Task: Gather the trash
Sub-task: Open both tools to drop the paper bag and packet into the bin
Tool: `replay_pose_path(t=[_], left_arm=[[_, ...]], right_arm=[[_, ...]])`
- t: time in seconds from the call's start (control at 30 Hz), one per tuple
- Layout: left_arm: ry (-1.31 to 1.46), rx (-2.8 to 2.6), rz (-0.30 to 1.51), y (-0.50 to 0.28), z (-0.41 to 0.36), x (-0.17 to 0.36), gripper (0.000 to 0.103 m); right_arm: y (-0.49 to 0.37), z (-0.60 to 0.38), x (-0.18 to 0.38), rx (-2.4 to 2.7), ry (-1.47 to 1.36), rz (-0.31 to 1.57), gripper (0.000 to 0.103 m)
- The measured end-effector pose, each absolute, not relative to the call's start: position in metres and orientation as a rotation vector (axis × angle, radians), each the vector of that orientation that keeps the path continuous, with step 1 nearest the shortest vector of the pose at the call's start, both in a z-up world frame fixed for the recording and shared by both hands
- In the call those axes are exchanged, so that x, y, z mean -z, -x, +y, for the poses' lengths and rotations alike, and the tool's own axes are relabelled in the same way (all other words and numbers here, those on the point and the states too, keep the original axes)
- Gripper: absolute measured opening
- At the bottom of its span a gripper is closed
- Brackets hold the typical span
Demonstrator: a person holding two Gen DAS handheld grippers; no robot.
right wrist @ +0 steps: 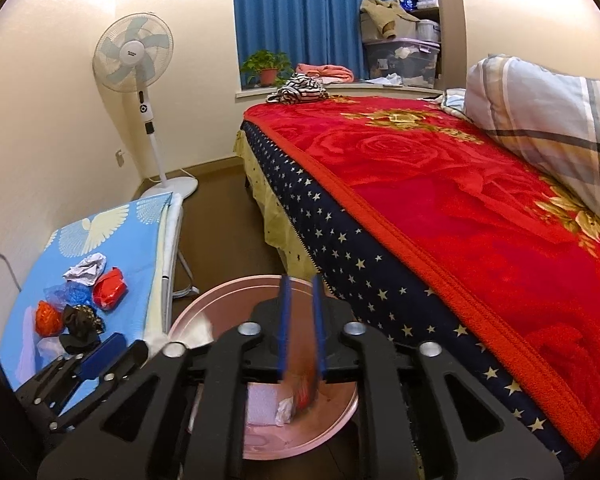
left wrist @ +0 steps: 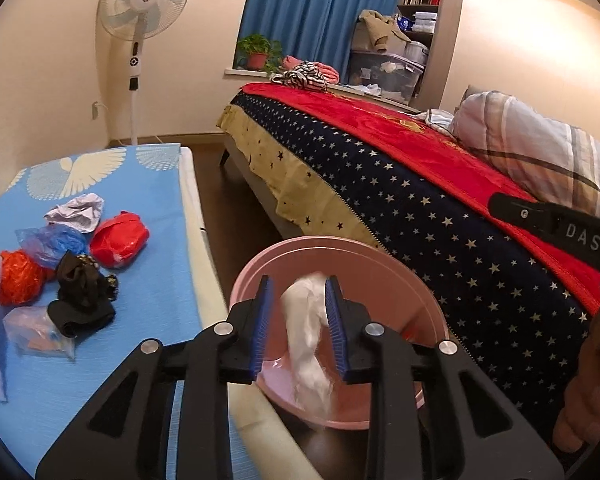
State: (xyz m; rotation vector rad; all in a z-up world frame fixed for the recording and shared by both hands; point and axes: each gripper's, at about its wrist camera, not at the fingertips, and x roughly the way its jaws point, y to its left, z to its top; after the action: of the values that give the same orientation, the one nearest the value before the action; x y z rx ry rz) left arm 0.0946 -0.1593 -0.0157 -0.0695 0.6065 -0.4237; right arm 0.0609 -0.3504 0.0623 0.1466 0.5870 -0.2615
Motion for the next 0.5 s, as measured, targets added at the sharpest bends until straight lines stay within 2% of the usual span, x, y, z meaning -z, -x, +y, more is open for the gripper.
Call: replay_pose_path(t=[0.07, 0.33, 0.5], left_arm=[[0.073, 0.416, 0.598, -0.094, -0.154, 0.012, 0.027], [0.066, 0.386, 0.57, -0.083, -0.132, 0.002, 0.027], [0.067, 0.355, 0.545, -0.075, -0.113, -0.005, 0.027]], right_arm=[[-0.062, -0.349, -0.06, 0.265, -0.147, 0.588, 0.029], [-0.055, -0.339, -0.061, 0.237, -0.149, 0.57, 0.036], [-0.053, -0.325, -0.06, 0.2, -0.139, 0.567, 0.037]])
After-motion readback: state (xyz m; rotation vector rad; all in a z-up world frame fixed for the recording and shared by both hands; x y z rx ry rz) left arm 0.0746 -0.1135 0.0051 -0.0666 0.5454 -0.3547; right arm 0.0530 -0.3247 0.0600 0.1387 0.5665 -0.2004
